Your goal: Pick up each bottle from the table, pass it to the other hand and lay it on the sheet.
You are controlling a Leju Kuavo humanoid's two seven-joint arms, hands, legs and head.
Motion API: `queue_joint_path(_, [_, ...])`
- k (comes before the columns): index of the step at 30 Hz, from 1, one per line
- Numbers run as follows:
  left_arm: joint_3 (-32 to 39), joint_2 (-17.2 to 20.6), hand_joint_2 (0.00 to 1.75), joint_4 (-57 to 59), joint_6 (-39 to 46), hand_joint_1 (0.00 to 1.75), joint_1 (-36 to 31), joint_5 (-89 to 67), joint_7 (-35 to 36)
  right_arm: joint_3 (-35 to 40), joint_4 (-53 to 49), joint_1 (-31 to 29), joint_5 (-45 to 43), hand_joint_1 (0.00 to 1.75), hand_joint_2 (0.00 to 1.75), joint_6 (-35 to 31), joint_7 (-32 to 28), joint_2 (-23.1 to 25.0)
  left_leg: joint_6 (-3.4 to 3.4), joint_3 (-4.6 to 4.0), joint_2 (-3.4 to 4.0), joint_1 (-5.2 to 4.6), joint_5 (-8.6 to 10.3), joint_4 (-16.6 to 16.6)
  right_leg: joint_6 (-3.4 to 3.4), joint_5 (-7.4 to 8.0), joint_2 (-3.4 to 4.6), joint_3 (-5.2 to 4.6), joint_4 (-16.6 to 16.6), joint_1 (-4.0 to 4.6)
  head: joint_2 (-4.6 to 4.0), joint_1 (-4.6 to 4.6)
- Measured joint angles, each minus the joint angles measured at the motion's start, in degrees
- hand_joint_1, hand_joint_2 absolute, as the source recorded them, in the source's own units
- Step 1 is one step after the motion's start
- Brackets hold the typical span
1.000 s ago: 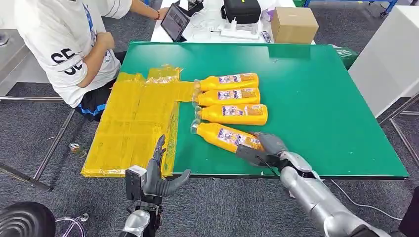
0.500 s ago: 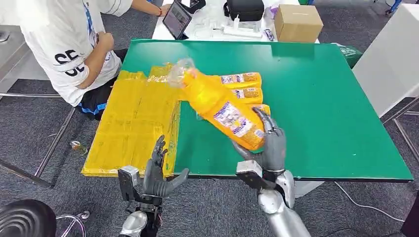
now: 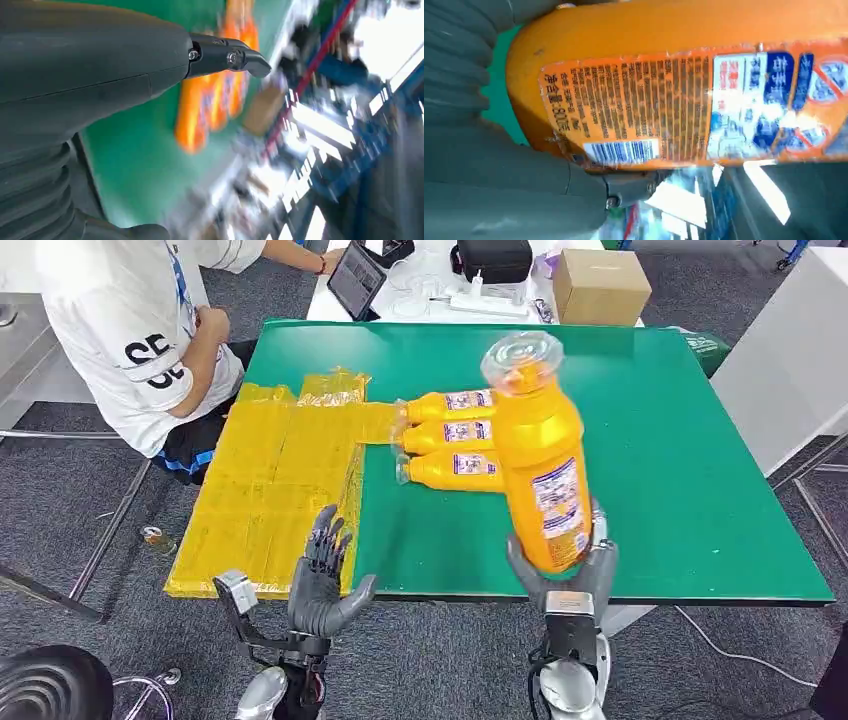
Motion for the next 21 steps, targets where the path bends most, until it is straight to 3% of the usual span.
queue_joint_path(11, [-3.0,1.0,1.75,-2.9,-6.7,0.0,1.4,4.8,1.4,6.3,10.8,0.2,0.0,1.75,1.75,6.0,0.0,-0.2,-0.01,-0.04,-0.01,-0.01,-0.02,0.0,0.0,-0.03,-0.01,-0.01,0.0,-0.01,0.0,0.02])
queue_joint_path(21, [-5.1,1.4,1.75,-2.6,-8.3,0.0,1.3,4.6,2.4,17.9,20.6,-2.8,6.2,1.75,1.75,3.2,0.0,0.5,-0.01,-0.03,0.0,0.01,-0.01,0.0,0.0,-0.03,-0.01,-0.03,0.0,0.0,0.0,0.02])
